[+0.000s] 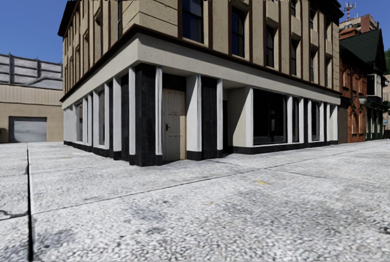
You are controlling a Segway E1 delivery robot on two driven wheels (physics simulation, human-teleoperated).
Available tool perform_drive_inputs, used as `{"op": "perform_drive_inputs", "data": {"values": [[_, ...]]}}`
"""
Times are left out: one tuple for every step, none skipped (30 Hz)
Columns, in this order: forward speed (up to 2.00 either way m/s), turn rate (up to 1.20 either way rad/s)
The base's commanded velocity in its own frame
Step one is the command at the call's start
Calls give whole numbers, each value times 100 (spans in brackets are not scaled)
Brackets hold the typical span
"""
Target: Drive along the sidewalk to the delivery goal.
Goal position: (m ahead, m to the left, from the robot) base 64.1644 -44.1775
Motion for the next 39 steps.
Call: {"op": "perform_drive_inputs", "data": {"values": [[139,-60],[139,-60],[139,-60],[139,-60],[139,-60],[139,-60],[139,-60],[139,-60],[139,-59],[139,-59],[139,-59],[139,-59],[139,-58],[139,-58],[139,-58],[139,-58],[139,-58],[139,-58],[139,-58],[139,-58],[139,-57],[139,-57],[139,-57],[139,-57],[139,-55],[139,-55],[140,-55],[200,-55],[200,-54],[200,-54],[200,-54],[200,-52],[200,-52],[200,-49],[200,-47],[200,-45],[200,-45],[200,-45],[200,-45]]}}
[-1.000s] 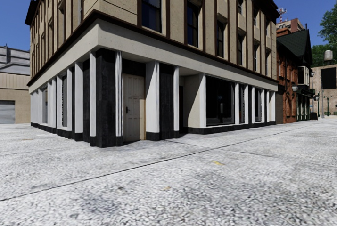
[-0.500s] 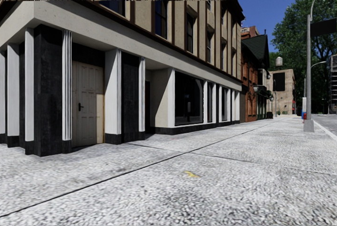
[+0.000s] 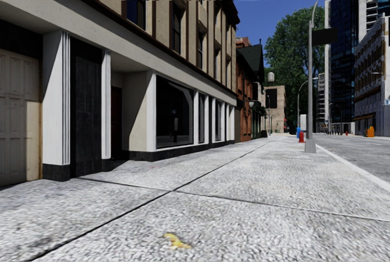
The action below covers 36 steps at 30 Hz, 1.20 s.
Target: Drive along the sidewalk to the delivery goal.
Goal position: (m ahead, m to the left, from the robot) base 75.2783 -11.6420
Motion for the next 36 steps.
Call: {"op": "perform_drive_inputs", "data": {"values": [[200,-45],[200,-45],[200,-45],[200,-45],[200,-45],[200,-45],[200,-45],[200,-44],[200,-44],[200,-44],[200,-44],[200,-44],[200,-44],[200,-44],[200,-44],[200,-44],[200,-44],[200,-44],[200,-44],[200,-44],[200,-44],[200,-44],[200,-44],[200,-44],[200,-44],[200,-44],[200,-44],[200,-44],[200,-44],[200,-44],[200,-44],[200,-44],[200,-42],[200,0],[200,0],[200,0]]}}
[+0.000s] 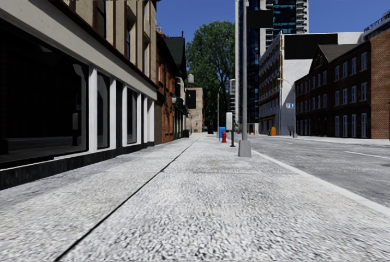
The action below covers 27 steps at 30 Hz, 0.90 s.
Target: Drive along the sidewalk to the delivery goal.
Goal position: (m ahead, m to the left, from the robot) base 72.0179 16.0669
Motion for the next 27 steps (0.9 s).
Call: {"op": "perform_drive_inputs", "data": {"values": [[200,0],[200,0],[200,0],[200,0],[200,0],[200,0],[200,0],[200,0],[200,0],[200,0],[200,0],[200,0],[200,0],[200,0],[200,0],[200,0],[200,0],[200,0],[200,0],[200,0],[200,0],[200,0],[200,0],[200,0],[200,0],[200,0],[200,0]]}}
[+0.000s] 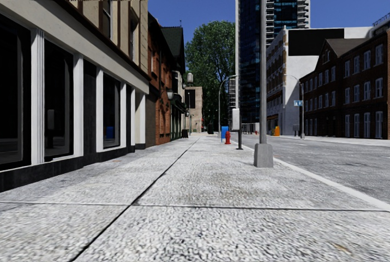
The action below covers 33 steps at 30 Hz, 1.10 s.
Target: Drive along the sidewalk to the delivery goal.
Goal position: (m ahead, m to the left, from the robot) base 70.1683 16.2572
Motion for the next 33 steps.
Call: {"op": "perform_drive_inputs", "data": {"values": [[200,0],[200,0],[200,0],[200,0],[200,0],[200,0],[200,0],[200,0],[200,0],[200,0],[200,0],[200,0],[200,0],[200,0],[200,0],[200,0],[200,0],[200,0],[200,0],[200,0],[200,0],[200,0],[200,0],[200,0],[200,0],[200,0],[200,0],[200,0],[200,0],[200,0],[200,0],[200,0],[200,0]]}}
